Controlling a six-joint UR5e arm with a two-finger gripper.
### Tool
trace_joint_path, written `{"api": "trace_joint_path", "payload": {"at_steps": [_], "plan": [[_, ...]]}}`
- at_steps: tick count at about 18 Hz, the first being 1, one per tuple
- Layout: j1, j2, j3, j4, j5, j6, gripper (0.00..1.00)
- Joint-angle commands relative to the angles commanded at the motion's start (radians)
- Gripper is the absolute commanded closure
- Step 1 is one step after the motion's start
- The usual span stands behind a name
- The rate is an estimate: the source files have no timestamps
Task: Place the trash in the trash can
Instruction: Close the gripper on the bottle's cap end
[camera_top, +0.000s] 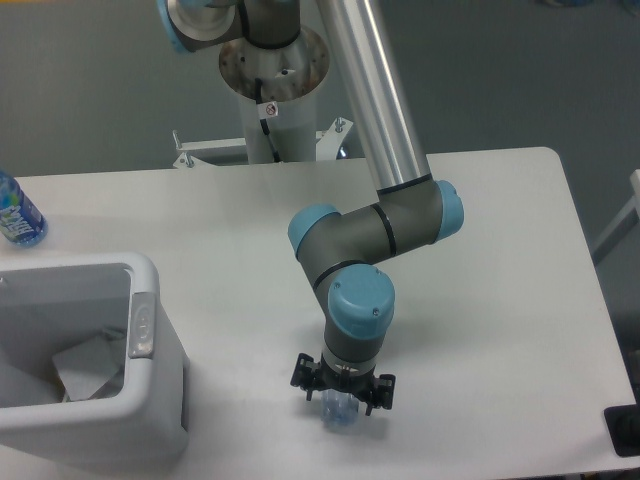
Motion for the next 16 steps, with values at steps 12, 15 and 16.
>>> {"api": "trace_joint_path", "payload": {"at_steps": [12,15,16], "plan": [[0.0,0.005,0.002,0.003,0.002,-0.002,0.34],[0.0,0.008,0.003,0.002,0.002,-0.002,0.36],[0.0,0.011,0.003,0.002,0.002,-0.002,0.37]]}}
